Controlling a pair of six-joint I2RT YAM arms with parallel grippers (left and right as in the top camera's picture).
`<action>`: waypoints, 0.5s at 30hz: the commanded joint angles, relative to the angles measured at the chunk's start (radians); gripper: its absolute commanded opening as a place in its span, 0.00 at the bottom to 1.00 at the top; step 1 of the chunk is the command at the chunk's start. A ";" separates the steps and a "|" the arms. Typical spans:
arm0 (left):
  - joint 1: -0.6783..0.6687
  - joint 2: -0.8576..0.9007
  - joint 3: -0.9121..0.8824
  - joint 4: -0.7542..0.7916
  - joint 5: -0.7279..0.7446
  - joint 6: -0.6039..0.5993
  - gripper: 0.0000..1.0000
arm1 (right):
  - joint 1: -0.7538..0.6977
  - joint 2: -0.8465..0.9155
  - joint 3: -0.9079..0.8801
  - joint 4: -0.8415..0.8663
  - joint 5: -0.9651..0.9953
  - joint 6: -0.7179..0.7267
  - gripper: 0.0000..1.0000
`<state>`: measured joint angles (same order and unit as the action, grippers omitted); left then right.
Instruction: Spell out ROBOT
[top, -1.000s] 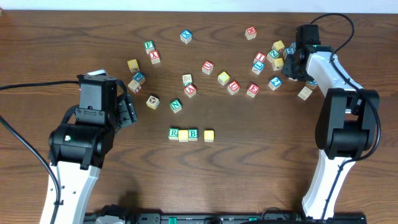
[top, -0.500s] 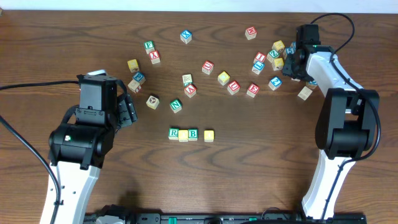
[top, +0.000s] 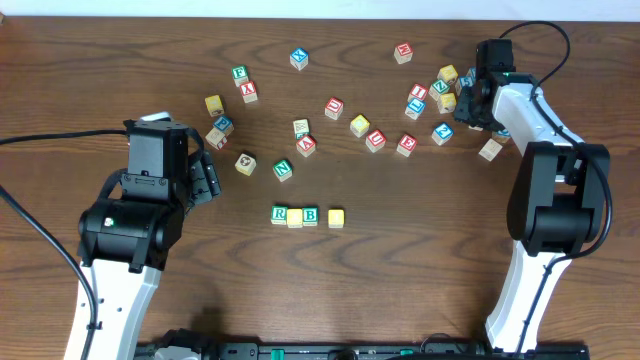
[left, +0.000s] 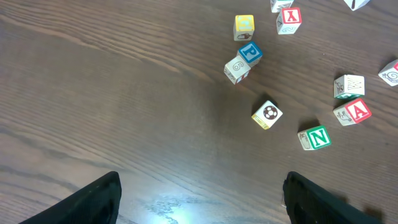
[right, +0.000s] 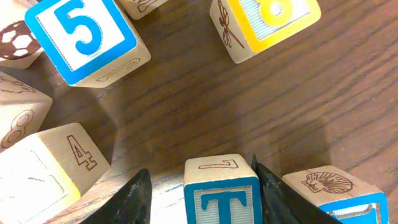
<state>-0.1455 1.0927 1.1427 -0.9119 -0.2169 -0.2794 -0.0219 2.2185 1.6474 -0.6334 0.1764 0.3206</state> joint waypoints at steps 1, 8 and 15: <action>0.004 -0.002 0.020 -0.001 -0.020 0.017 0.82 | 0.009 0.009 -0.006 0.002 0.016 0.000 0.46; 0.004 -0.002 0.020 -0.001 -0.020 0.017 0.82 | 0.009 0.009 -0.008 0.010 0.016 0.000 0.49; 0.004 -0.002 0.020 -0.001 -0.020 0.017 0.82 | 0.009 0.009 -0.024 0.025 0.016 0.000 0.49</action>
<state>-0.1455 1.0927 1.1427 -0.9119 -0.2169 -0.2794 -0.0219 2.2185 1.6405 -0.6132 0.1764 0.3210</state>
